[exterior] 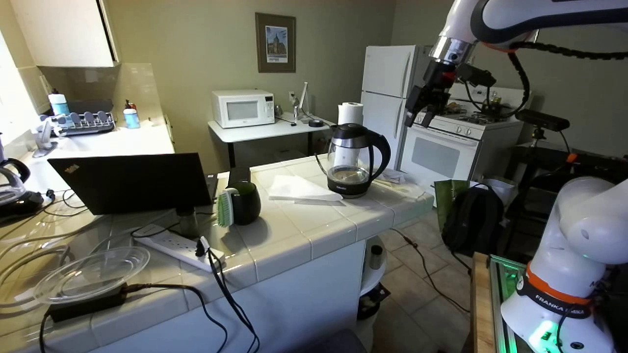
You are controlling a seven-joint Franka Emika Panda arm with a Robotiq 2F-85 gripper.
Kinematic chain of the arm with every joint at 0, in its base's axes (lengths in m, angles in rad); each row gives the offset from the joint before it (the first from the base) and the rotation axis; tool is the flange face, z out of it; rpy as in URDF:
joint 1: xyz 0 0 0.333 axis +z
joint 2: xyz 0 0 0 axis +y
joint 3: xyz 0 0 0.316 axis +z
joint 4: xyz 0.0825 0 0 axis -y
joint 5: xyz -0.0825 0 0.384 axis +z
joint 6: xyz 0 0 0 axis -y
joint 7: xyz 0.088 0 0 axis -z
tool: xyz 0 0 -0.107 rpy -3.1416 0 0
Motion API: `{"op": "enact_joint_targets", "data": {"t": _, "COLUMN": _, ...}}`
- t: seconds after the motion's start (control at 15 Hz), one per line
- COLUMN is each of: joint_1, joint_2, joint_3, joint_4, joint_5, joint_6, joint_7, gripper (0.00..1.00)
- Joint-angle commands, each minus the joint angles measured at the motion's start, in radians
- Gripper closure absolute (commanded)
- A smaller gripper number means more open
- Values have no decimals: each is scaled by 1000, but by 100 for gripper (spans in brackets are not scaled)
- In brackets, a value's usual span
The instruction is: Press a button on the kettle
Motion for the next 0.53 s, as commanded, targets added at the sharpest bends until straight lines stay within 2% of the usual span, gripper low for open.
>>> {"op": "enact_joint_targets", "data": {"t": 0.0, "joint_1": -50, "joint_2": -62, "joint_3": 22, "joint_4": -44, "joint_5": 18, "joint_6": 80, "joint_7": 98, "gripper": 0}}
{"op": "enact_joint_targets", "data": {"t": 0.13, "joint_1": -72, "joint_2": -74, "joint_3": 30, "joint_4": -52, "joint_5": -45, "joint_6": 119, "joint_7": 70, "gripper": 0}}
{"op": "enact_joint_targets", "data": {"t": 0.2, "joint_1": -50, "joint_2": -36, "joint_3": 17, "joint_4": -8, "joint_5": -7, "joint_6": 75, "joint_7": 62, "gripper": 0}}
{"op": "enact_joint_targets", "data": {"t": 0.47, "joint_1": -67, "joint_2": -53, "joint_3": 24, "joint_4": -24, "joint_5": -28, "joint_6": 100, "joint_7": 63, "gripper": 0}}
